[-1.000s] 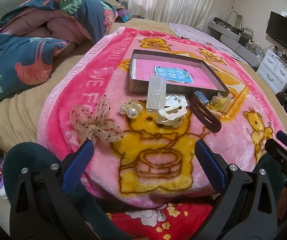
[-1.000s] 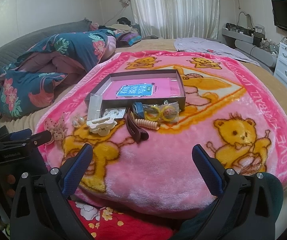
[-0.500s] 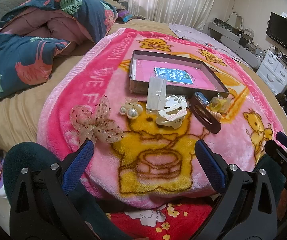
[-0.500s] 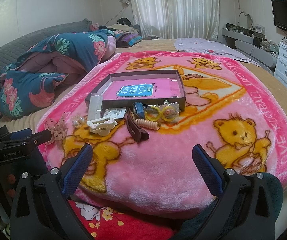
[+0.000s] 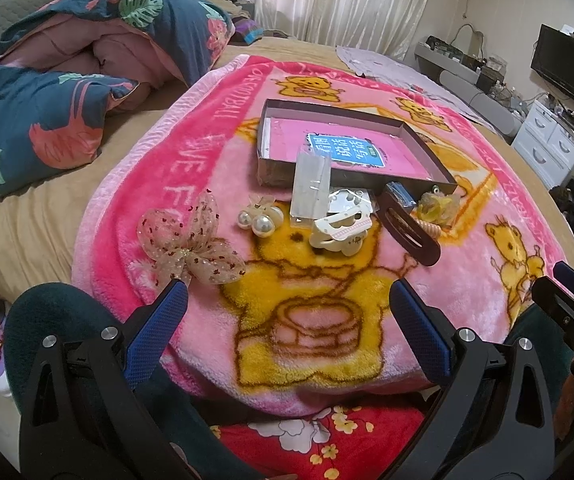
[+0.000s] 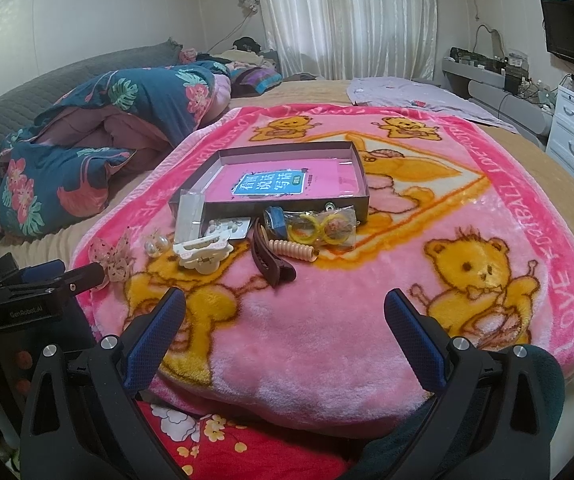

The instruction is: Organize jewelry

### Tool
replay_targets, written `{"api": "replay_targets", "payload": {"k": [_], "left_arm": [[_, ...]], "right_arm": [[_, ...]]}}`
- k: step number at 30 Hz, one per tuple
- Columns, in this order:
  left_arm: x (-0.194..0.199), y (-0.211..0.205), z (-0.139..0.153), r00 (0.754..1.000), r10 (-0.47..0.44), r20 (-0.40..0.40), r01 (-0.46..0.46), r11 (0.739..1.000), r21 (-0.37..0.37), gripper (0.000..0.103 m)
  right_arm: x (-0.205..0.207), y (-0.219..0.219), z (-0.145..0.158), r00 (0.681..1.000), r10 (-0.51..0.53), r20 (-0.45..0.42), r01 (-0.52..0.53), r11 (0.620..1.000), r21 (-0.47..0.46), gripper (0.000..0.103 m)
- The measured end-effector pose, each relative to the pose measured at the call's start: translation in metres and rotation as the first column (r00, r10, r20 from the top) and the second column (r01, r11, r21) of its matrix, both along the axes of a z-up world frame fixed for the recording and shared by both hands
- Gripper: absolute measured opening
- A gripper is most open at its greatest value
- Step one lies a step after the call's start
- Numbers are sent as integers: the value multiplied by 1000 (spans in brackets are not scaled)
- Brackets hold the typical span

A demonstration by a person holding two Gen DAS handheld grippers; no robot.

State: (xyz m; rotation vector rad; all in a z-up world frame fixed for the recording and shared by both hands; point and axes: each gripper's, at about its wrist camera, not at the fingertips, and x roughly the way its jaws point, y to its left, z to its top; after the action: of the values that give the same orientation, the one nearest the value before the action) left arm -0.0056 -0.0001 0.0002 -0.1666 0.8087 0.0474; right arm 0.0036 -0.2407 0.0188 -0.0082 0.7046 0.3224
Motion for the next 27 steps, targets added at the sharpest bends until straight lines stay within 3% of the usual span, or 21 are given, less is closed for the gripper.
{"api": "replay_targets", "payload": {"k": [17, 27], "left_arm": [[3, 4, -2, 1000, 13, -6, -13, 1000, -6, 95], [9, 37, -15, 997, 64, -40, -66, 997, -45, 95]], "right_arm": [[6, 0, 1, 1000, 9, -2, -9, 1000, -17, 99], [27, 22, -7, 997, 70, -37, -71, 997, -34, 99]]}}
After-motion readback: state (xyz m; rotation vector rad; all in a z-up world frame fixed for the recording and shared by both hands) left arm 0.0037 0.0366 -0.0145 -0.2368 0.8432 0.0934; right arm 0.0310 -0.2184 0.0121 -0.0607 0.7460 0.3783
